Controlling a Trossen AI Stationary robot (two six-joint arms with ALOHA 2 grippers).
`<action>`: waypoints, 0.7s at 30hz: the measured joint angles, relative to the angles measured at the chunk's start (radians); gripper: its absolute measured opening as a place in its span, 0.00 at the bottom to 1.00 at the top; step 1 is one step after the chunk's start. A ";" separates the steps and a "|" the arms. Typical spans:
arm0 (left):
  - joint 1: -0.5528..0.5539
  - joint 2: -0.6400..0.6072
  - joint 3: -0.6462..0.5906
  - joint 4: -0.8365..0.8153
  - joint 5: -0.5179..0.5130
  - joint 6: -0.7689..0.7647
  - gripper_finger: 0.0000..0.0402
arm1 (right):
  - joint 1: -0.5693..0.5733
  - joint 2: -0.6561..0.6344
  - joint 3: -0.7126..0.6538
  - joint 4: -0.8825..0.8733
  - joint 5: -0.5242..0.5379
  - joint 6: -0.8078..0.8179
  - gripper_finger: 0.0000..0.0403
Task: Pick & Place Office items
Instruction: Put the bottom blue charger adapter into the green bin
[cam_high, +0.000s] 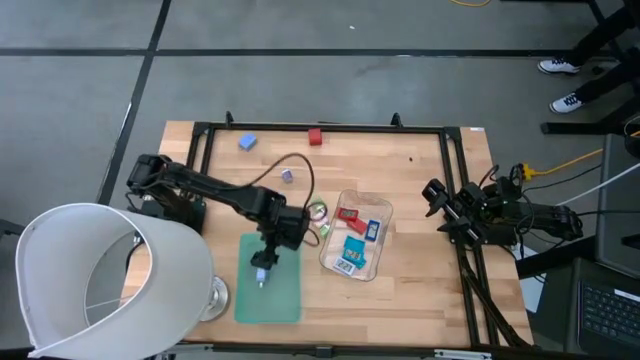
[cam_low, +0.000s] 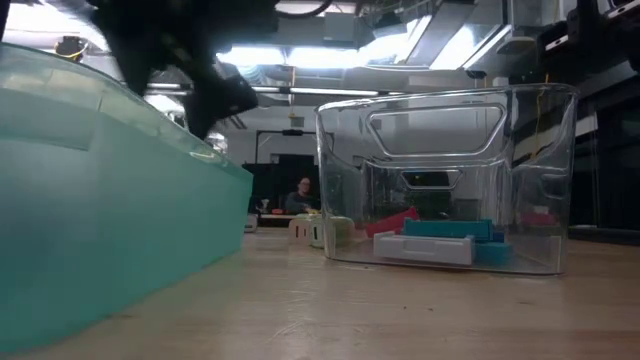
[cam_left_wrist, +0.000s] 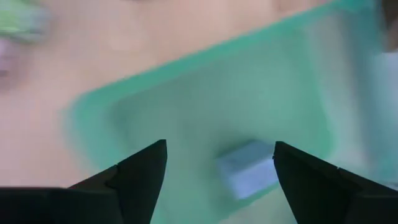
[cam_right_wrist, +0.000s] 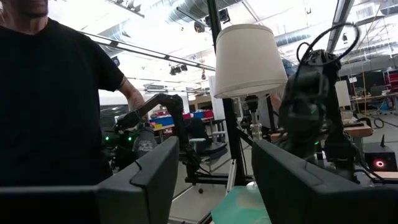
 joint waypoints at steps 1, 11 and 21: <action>0.015 -0.008 0.007 -0.004 -0.031 0.009 0.71 | 0.000 0.000 0.000 0.000 0.000 -0.001 0.50; 0.254 -0.040 0.024 -0.097 -0.442 0.077 0.70 | 0.000 0.000 0.000 0.000 0.000 0.003 0.50; 0.391 -0.040 -0.048 -0.089 -0.318 0.547 0.70 | 0.000 0.000 0.000 0.000 0.000 0.012 0.50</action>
